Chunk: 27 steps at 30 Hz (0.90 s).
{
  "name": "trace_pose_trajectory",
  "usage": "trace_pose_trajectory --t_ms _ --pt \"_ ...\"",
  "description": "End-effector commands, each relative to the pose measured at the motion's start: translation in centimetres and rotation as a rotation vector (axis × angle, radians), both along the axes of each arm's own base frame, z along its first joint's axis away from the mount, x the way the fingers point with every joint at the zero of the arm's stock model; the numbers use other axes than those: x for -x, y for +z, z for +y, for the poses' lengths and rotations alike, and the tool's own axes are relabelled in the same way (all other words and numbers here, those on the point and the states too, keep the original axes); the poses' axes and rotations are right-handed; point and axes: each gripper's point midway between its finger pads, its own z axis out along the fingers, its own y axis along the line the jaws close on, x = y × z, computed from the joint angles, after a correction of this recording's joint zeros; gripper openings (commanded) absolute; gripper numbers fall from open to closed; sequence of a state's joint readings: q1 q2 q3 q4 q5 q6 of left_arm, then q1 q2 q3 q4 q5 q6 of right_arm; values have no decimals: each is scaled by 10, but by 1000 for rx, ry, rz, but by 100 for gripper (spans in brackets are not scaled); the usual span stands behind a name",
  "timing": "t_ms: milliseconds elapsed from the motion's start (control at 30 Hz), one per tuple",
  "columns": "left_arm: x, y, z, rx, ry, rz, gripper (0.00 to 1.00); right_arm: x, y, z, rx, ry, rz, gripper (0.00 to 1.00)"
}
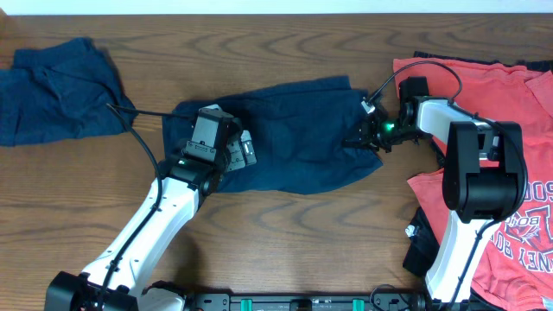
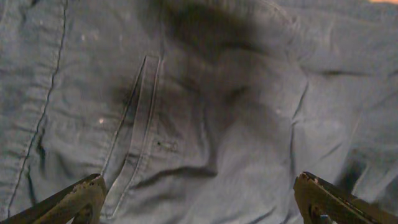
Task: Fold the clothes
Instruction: 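Lift the right end with the right gripper toward the far right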
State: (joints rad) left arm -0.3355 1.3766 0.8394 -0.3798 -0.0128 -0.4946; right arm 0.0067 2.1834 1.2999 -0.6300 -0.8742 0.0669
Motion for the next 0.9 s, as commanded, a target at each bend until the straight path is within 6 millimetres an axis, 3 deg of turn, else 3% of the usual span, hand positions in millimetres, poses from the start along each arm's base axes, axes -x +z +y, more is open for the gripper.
trace_pose_trajectory --t_ms 0,233,500,700,867 --pt "6 -5 -1 12 -8 32 98 6 -27 -29 124 -65 90 1" --pt "16 -27 -4 12 -23 125 98 7 -20 -57 160 -112 126 1" --pt "18 -62 -7 18 -4 224 98 -4 15 -79 234 -144 39 1" --pt "10 -63 -10 29 0 199 98 -6 45 -98 301 -179 22 1" --pt "9 -62 -11 32 0 193 98 -6 57 -109 306 -203 44 1"
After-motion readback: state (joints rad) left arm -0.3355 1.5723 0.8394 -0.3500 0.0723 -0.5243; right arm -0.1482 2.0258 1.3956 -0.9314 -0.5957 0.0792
